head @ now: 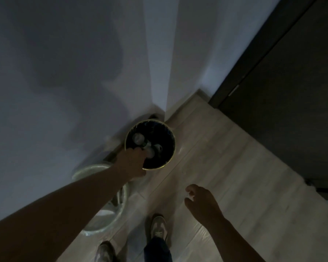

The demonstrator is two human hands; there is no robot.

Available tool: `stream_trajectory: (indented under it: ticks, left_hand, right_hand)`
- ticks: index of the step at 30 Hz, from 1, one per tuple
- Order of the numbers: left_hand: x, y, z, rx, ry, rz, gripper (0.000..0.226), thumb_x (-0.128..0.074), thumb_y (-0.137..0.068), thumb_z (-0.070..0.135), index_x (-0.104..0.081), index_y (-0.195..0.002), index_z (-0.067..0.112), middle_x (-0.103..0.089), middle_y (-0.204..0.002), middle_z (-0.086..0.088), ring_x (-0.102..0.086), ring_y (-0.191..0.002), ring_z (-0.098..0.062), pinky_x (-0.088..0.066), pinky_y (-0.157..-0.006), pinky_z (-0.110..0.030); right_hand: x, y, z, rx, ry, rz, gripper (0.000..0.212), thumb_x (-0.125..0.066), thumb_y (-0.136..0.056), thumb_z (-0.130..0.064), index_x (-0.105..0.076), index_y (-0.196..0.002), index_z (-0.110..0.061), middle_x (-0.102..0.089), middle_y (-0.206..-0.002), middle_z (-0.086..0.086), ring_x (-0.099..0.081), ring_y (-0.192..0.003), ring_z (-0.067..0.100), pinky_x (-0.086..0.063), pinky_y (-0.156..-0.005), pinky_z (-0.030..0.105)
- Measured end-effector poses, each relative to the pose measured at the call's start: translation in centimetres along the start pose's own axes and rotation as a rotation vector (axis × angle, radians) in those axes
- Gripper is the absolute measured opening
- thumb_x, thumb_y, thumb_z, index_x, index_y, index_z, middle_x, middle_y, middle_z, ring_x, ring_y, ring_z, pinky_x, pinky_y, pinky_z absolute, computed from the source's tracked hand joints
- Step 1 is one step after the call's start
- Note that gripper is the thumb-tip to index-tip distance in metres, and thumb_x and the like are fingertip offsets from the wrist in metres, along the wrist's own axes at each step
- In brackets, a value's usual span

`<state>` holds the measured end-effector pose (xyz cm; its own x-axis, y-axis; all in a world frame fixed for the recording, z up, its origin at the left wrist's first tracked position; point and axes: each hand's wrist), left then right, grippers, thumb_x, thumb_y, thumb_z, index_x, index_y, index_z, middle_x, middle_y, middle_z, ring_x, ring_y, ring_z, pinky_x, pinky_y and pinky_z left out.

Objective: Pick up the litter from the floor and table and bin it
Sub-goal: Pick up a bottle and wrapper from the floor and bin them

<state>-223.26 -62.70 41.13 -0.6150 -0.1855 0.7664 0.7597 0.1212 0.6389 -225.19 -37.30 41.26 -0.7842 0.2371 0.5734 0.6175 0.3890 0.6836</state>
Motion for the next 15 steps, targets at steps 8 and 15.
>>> stream_trajectory:
  ticks: [8, 15]
  left_hand:
    - [7.1, 8.5, 2.4, -0.046, -0.013, -0.029, 0.047, -0.060, -0.083, 0.028, -0.048, -0.127, 0.015, -0.054, -0.125, -0.007, -0.054, -0.116, -0.026, -0.045, -0.095, -0.035]
    - [15.2, 17.5, 1.6, 0.032, 0.055, 0.108, 0.049, -0.053, -0.090, 0.040, -0.045, -0.135, 0.022, -0.052, -0.133, -0.001, -0.049, -0.125, -0.020, -0.038, -0.100, -0.028]
  right_hand:
    - [6.1, 4.1, -5.6, 0.143, 0.273, 0.049, 0.041, -0.052, -0.094, -0.027, -0.047, -0.133, -0.016, -0.055, -0.127, 0.004, -0.053, -0.117, 0.016, -0.045, -0.093, 0.027]
    - [13.7, 10.9, -12.4, 0.326, 0.478, 0.091, 0.039, -0.052, -0.093, -0.029, -0.047, -0.129, -0.014, -0.052, -0.128, 0.005, -0.049, -0.120, 0.019, -0.039, -0.096, 0.029]
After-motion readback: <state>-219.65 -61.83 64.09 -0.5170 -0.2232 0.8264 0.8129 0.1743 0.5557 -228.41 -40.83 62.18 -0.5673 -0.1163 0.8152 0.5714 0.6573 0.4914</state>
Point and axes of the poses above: each hand's wrist, its own y-axis away from the middle knuckle, its own x-axis out of the back of the hand, z = x × y
